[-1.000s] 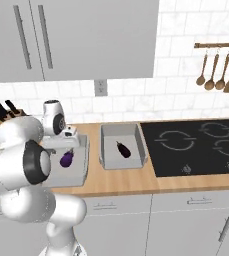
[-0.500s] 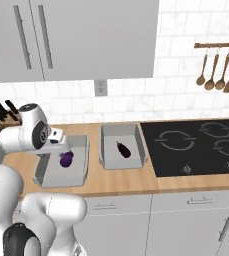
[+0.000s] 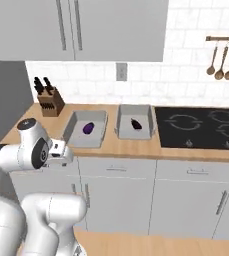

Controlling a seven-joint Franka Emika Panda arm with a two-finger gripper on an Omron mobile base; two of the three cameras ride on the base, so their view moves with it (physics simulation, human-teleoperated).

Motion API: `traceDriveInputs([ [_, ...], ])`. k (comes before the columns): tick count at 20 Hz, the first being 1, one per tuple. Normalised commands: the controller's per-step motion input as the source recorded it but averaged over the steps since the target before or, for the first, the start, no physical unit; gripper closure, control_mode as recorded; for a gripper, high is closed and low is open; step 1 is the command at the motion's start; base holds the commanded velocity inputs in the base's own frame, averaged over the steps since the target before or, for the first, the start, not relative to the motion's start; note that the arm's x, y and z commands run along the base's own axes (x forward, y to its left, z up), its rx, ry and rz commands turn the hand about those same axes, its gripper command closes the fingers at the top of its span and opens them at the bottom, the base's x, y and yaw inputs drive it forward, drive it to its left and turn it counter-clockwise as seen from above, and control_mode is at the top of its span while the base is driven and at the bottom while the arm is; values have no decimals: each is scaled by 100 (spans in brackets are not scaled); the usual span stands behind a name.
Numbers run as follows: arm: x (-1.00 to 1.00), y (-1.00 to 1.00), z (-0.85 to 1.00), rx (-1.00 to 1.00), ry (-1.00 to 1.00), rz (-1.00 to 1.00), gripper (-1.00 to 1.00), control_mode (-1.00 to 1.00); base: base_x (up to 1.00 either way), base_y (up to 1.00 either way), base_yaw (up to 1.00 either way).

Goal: Place one eggplant and one chicken drumstick in each tupperware on the nearby counter, to pack two identical lunches.

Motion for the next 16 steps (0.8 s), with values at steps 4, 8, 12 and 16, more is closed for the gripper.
traceDriveInputs([
  [4,0,0,0,0,0,0,-100,100,-87,0,77],
  [8,0,0,0,0,0,0,-100,100,-73,28,77],
  [12,0,0,0,0,0,0,-100,100,-70,54,75],
  [16,0,0,0,0,0,0,-100,100,-39,83,76],
])
